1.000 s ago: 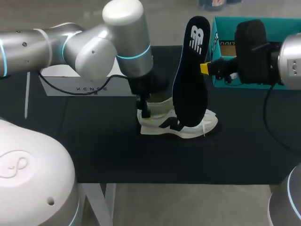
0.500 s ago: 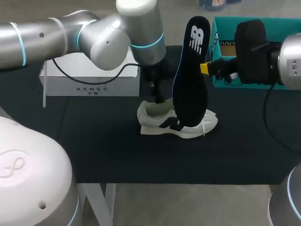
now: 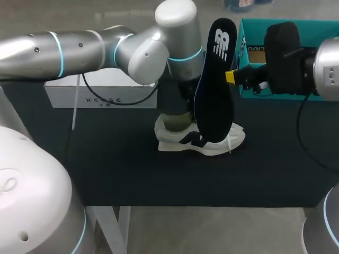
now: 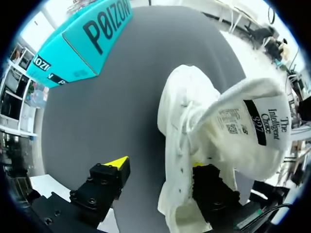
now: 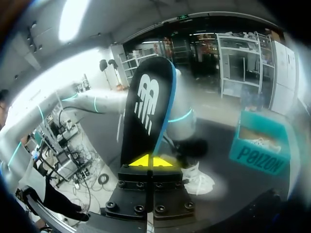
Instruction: Take the shoe out of the shoebox, open the shoe tongue, remove and reinsert the insole, then place the shoe into the shoebox
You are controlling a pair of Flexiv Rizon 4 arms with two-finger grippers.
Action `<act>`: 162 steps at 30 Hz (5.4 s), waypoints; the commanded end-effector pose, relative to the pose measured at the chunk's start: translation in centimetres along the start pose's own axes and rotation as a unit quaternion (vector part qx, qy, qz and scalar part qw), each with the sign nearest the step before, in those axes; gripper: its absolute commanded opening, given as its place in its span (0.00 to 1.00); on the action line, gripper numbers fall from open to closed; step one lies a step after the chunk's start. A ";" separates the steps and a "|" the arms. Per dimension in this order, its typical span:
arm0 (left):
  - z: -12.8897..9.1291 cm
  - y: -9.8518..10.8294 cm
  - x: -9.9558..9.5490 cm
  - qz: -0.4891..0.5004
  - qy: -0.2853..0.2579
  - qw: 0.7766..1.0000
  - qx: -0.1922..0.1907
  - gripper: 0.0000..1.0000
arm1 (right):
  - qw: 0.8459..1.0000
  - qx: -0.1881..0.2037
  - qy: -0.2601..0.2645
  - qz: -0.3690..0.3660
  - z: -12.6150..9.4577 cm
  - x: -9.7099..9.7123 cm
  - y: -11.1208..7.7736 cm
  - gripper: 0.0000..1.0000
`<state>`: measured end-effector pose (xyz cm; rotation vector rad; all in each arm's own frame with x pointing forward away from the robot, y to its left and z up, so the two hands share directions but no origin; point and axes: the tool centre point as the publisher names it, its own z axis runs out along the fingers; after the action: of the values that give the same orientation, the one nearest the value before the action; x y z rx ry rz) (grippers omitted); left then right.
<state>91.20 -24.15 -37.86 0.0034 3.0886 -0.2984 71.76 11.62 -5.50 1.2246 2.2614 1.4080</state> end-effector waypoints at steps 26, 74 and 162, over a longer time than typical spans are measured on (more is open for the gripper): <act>-0.8 -4.1 0.1 0.273 0.115 0.952 0.077 0.00 | 1.000 -0.001 0.001 0.001 0.3 -0.1 0.0 0.00; 1.1 -5.5 -1.8 0.766 0.228 0.601 -0.032 0.00 | 1.000 -0.001 0.001 0.001 0.3 -0.1 0.0 0.00; -17.0 -4.9 -1.5 0.699 -0.302 0.592 0.262 1.00 | 0.876 0.051 0.162 0.451 1.5 -13.9 6.7 0.00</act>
<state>93.13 -26.33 -20.17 1.7922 1.5074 -0.7143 82.51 3.08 -3.57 2.2030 1.9725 1.9110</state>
